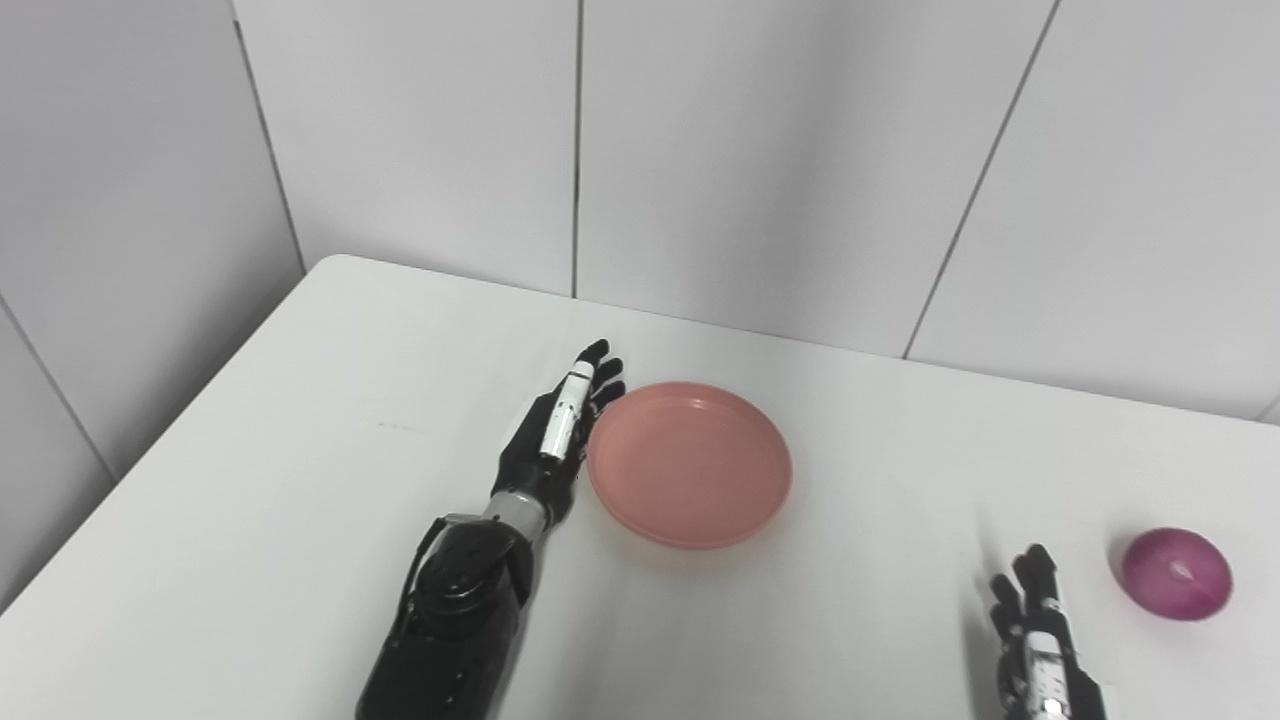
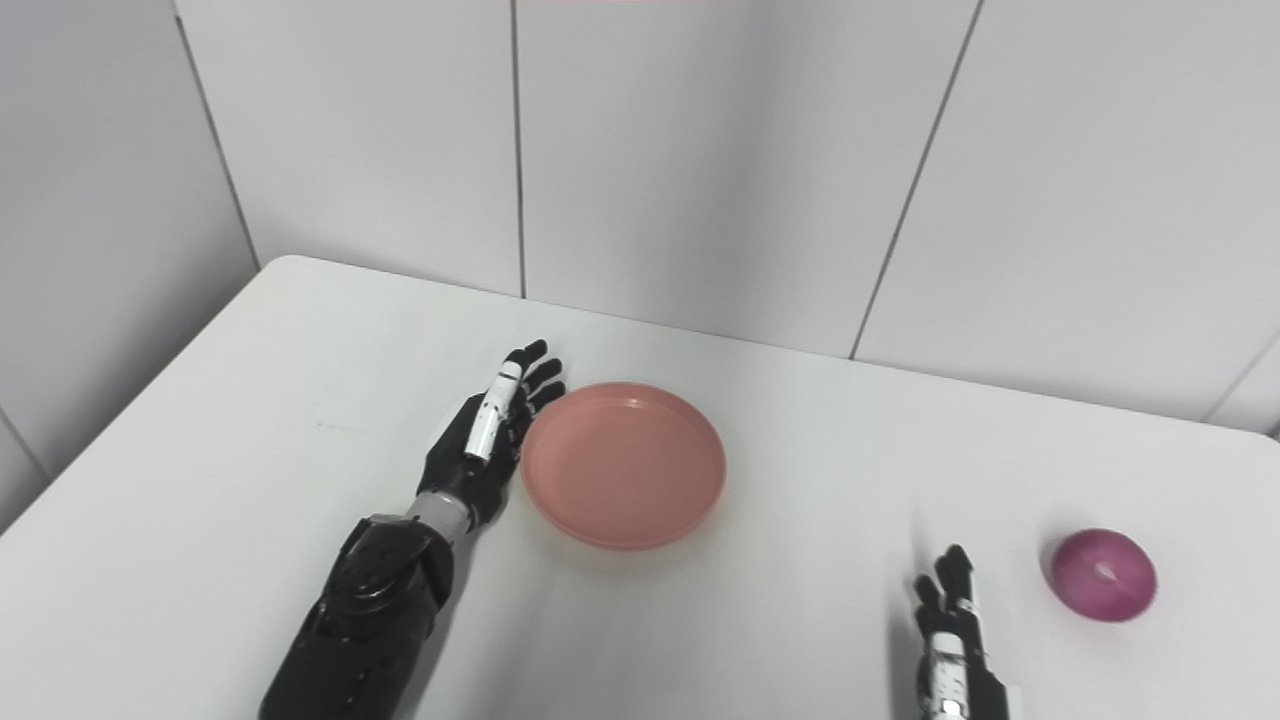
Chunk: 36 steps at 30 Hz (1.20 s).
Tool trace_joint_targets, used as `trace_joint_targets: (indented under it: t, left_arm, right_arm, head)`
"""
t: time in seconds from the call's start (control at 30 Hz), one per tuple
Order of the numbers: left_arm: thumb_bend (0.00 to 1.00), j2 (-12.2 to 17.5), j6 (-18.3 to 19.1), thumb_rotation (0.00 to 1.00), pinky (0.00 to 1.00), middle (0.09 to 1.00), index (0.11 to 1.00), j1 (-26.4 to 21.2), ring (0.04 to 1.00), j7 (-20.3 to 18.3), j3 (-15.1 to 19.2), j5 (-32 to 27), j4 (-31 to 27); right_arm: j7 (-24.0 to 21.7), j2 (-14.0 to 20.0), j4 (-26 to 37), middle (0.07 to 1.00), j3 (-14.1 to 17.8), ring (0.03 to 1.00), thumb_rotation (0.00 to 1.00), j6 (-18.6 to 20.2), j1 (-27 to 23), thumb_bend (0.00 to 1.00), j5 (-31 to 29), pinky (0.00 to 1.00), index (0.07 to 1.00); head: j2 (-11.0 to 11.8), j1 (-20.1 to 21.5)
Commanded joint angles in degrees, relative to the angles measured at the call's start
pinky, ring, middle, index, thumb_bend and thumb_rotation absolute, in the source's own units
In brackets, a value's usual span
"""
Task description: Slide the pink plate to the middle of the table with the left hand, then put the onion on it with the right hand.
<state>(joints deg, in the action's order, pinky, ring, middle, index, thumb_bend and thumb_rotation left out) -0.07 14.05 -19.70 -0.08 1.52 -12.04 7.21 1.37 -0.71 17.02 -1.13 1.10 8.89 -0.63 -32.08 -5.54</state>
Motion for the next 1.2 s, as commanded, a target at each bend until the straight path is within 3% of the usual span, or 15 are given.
trace_joint_targets:
  t: [0.0, 0.4, 0.67, 1.17]
  left_arm:
    - [0.44, -0.2, 0.5, 1.00, 0.91, 0.950, 0.942, -0.5, 0.937, -1.5, -0.6, -0.1, -2.2]
    - [0.46, -1.1, 3.6, 1.00, 0.93, 0.950, 0.936, 1.8, 0.940, -3.5, -2.4, -0.3, -4.9]
    - [0.47, -1.1, 3.4, 1.00, 0.93, 0.953, 0.940, 3.5, 0.944, -5.1, -3.6, -1.2, -6.2]
    - [0.49, -2.8, 3.0, 1.00, 0.90, 0.943, 0.926, 5.1, 0.929, -5.3, -5.5, -0.9, -8.3]
  right_arm:
    - [0.4, -1.1, 1.7, 0.993, -0.3, 0.974, 1.00, -0.6, 0.5, 0.10, 0.5, 1.00, 0.997]
    - [2.0, -2.6, 0.8, 0.966, -1.6, 0.943, 1.00, -1.2, 0.6, 0.21, 3.1, 0.99, 0.974]
    - [2.9, -3.6, 0.8, 0.951, -2.0, 0.931, 1.00, -0.3, 0.4, 0.26, 4.3, 0.98, 0.958]
    - [2.6, -4.0, 1.0, 0.957, -2.2, 0.937, 1.00, 0.3, 0.3, 0.25, 4.9, 1.00, 0.965]
  head:
    - [-0.5, 0.7]
    - [-3.5, 5.9]
    - [-4.4, 7.2]
    - [-5.0, 8.4]
